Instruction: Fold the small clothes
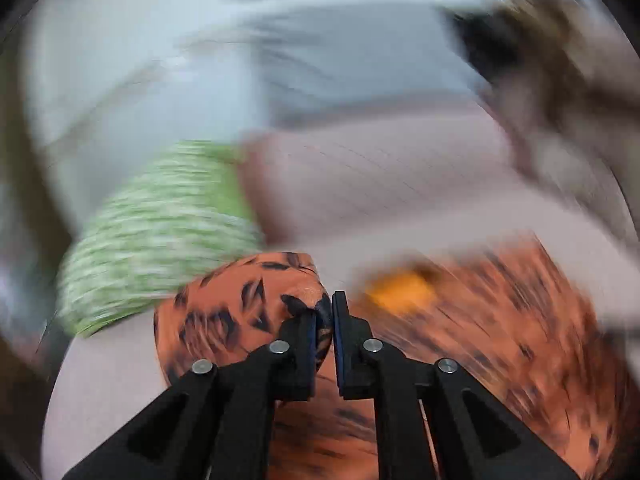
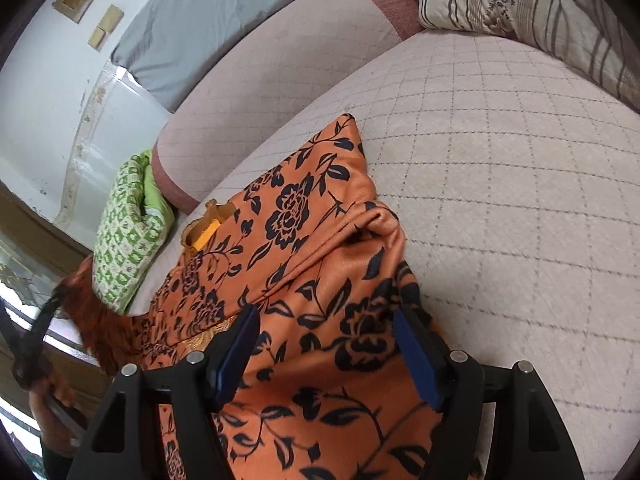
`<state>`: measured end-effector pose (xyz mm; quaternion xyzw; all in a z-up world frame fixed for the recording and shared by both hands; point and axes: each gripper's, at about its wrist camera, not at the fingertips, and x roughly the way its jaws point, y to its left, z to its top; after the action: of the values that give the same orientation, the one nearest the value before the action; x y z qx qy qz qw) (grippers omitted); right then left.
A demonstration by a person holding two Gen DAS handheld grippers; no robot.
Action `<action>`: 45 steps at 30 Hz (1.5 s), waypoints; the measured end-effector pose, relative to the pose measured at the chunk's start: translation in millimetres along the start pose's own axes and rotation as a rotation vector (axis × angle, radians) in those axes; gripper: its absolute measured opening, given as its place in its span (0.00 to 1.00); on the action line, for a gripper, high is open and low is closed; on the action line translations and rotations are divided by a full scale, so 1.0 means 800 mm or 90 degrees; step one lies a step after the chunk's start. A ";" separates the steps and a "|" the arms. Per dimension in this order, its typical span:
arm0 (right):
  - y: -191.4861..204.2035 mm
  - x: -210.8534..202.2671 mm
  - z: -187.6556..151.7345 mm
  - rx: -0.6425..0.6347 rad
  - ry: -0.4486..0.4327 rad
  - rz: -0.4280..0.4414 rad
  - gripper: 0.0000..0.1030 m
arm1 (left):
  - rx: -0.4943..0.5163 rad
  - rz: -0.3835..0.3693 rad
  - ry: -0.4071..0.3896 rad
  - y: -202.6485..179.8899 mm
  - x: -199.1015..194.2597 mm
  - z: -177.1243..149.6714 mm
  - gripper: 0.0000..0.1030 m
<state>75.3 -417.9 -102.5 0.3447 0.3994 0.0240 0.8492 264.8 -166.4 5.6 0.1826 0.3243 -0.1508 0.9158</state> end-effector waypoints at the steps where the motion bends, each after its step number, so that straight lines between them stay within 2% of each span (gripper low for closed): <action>1: 0.000 -0.004 0.000 -0.005 0.001 -0.003 0.74 | 0.046 -0.032 0.041 -0.031 0.019 -0.011 0.29; 2: 0.001 -0.008 0.000 -0.009 0.000 -0.007 0.76 | 0.095 -0.058 0.104 -0.064 0.044 -0.033 0.36; 3: 0.002 -0.015 0.002 -0.016 0.000 -0.010 0.77 | 0.114 -0.065 0.144 -0.077 0.061 -0.049 0.36; 4: 0.003 -0.017 0.003 -0.021 0.000 -0.008 0.78 | 0.120 -0.062 0.172 -0.082 0.069 -0.064 0.36; 5: 0.006 -0.021 0.005 -0.025 -0.001 -0.008 0.79 | 0.108 -0.049 0.177 -0.076 0.067 -0.078 0.36; 6: 0.011 -0.025 0.009 -0.030 -0.004 -0.005 0.80 | 0.086 -0.047 0.170 -0.064 0.059 -0.081 0.38; 8: 0.031 -0.026 0.016 -0.055 -0.016 0.001 0.80 | 0.016 -0.053 0.150 -0.030 0.033 -0.083 0.59; 10: 0.065 -0.017 0.019 -0.099 -0.012 0.005 0.80 | -0.074 -0.069 0.113 0.016 -0.002 -0.085 0.68; 11: 0.087 -0.010 0.019 -0.129 -0.006 0.010 0.80 | -0.127 -0.056 0.091 0.045 -0.017 -0.087 0.72; 13: 0.156 0.010 0.011 -0.239 0.010 0.000 0.80 | -0.205 -0.007 0.074 0.087 -0.031 -0.092 0.72; 15: 0.239 0.044 -0.012 -0.380 0.035 -0.037 0.80 | -0.300 0.044 0.096 0.137 -0.020 -0.111 0.72; 16: 0.271 0.061 -0.024 -0.439 0.051 -0.053 0.80 | -0.364 0.047 0.128 0.164 -0.004 -0.123 0.72; 17: 0.309 0.086 -0.042 -0.517 0.071 -0.088 0.80 | -0.431 0.029 0.152 0.184 0.001 -0.144 0.72; 18: 0.336 0.112 -0.059 -0.584 0.085 -0.133 0.80 | -0.466 0.018 0.161 0.195 0.005 -0.154 0.72; 20: 0.366 0.160 -0.086 -0.687 0.107 -0.220 0.79 | -0.498 0.019 0.172 0.206 0.012 -0.169 0.72; 22: 0.379 0.221 -0.108 -0.785 0.130 -0.344 0.78 | -0.482 0.027 0.165 0.202 0.012 -0.174 0.72; 23: 0.379 0.240 -0.109 -0.802 0.136 -0.377 0.70 | -0.471 0.031 0.170 0.200 0.012 -0.177 0.72; 24: 0.376 0.254 -0.107 -0.802 0.153 -0.398 0.49 | -0.464 0.023 0.175 0.198 0.014 -0.179 0.72; 25: 0.375 0.261 -0.103 -0.795 0.167 -0.402 0.38 | -0.462 0.016 0.178 0.198 0.021 -0.181 0.72; 26: 0.375 0.259 -0.097 -0.779 0.169 -0.392 0.33 | -0.461 0.017 0.189 0.200 0.024 -0.185 0.72; 27: 0.377 0.245 -0.082 -0.744 0.147 -0.378 0.20 | -0.461 0.017 0.190 0.197 0.024 -0.186 0.72; 29: 0.371 0.210 -0.053 -0.667 0.083 -0.354 0.17 | -0.459 0.019 0.178 0.192 0.012 -0.184 0.72; 30: 0.354 0.177 -0.019 -0.562 0.032 -0.329 0.17 | -0.460 0.022 0.172 0.194 0.006 -0.186 0.72; 31: 0.328 0.157 0.001 -0.471 0.008 -0.309 0.17 | -0.460 0.022 0.165 0.194 0.001 -0.187 0.72; 32: 0.282 0.138 0.020 -0.341 -0.004 -0.283 0.24 | -0.458 0.023 0.163 0.189 -0.002 -0.186 0.72; 33: 0.242 0.134 0.025 -0.251 0.009 -0.260 0.46 | -0.455 0.024 0.164 0.185 -0.002 -0.183 0.72; 34: 0.213 0.137 0.025 -0.197 0.037 -0.233 0.64 | -0.452 0.024 0.164 0.182 -0.003 -0.181 0.72; 35: 0.174 0.144 0.020 -0.129 0.092 -0.191 0.77 | -0.445 0.026 0.164 0.179 -0.005 -0.180 0.72; 36: 0.150 0.147 0.016 -0.088 0.118 -0.167 0.77 | -0.431 0.033 0.164 0.176 -0.006 -0.178 0.72; 37: 0.137 0.144 0.013 -0.064 0.119 -0.149 0.77 | -0.415 0.047 0.166 0.174 -0.006 -0.175 0.72; 40: 0.125 0.129 0.020 -0.036 0.087 -0.092 0.77 | -0.391 0.057 0.168 0.171 0.001 -0.167 0.72; 43: 0.127 0.139 0.038 -0.051 0.087 -0.088 0.77 | -0.374 0.069 0.186 0.170 0.027 -0.158 0.72; 45: 0.109 0.154 0.052 -0.018 0.088 -0.109 0.77 | -0.369 0.077 0.197 0.170 0.037 -0.161 0.69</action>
<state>208.3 -336.2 -113.2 0.2950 0.4845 -0.0198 0.8233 271.1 5.4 -74.6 -0.0459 0.4774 0.0322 0.8769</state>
